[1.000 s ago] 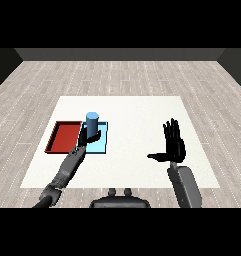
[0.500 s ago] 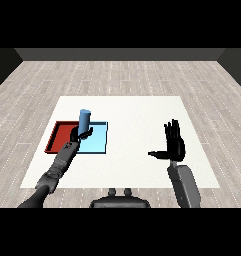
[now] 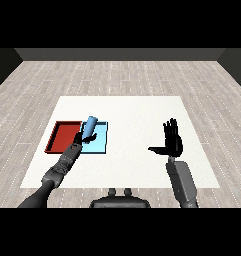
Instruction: Pick the blue can and put it in the blue box
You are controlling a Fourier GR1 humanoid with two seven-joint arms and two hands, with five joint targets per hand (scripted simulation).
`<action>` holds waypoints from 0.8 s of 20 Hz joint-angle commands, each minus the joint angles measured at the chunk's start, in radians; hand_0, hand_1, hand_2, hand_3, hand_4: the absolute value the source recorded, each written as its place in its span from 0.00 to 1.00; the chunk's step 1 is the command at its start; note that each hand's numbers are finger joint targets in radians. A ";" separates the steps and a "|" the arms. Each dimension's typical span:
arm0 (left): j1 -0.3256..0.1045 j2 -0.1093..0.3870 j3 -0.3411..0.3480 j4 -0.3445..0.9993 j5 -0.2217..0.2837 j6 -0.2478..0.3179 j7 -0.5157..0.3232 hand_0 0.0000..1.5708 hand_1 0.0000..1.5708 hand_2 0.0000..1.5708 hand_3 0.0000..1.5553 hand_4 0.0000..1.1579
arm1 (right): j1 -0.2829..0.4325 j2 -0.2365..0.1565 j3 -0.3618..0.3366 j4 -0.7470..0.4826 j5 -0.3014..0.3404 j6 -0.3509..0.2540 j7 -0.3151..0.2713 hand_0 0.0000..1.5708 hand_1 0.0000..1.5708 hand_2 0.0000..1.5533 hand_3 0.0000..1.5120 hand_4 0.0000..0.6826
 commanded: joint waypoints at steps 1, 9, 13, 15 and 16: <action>0.000 -0.013 -0.016 0.085 -0.028 -0.042 0.055 0.97 0.97 0.92 0.47 0.75 | 0.034 -0.003 -0.017 0.002 -0.020 0.022 -0.002 0.00 0.00 0.00 0.00 0.00; 0.015 -0.008 -0.010 0.107 -0.037 -0.139 0.080 0.20 0.20 0.24 0.30 0.67 | 0.043 0.033 0.013 -0.007 0.014 0.020 -0.042 0.00 0.00 0.00 0.00 0.00; 0.028 -0.019 -0.008 0.094 -0.049 0.032 0.059 0.00 0.00 0.00 0.00 0.00 | 0.046 0.038 0.004 -0.030 -0.004 0.028 -0.030 0.00 0.00 0.00 0.00 0.00; 0.018 -0.001 0.009 0.077 -0.040 0.071 0.051 0.00 0.00 0.00 0.00 0.00 | 0.038 0.028 -0.001 -0.032 -0.017 0.038 0.002 0.00 0.00 0.00 0.00 0.00; 0.023 -0.038 0.025 0.062 -0.027 0.139 0.017 0.00 0.00 0.00 0.00 0.00 | 0.017 0.037 0.007 -0.005 0.012 0.024 -0.019 0.00 0.00 0.00 0.00 0.00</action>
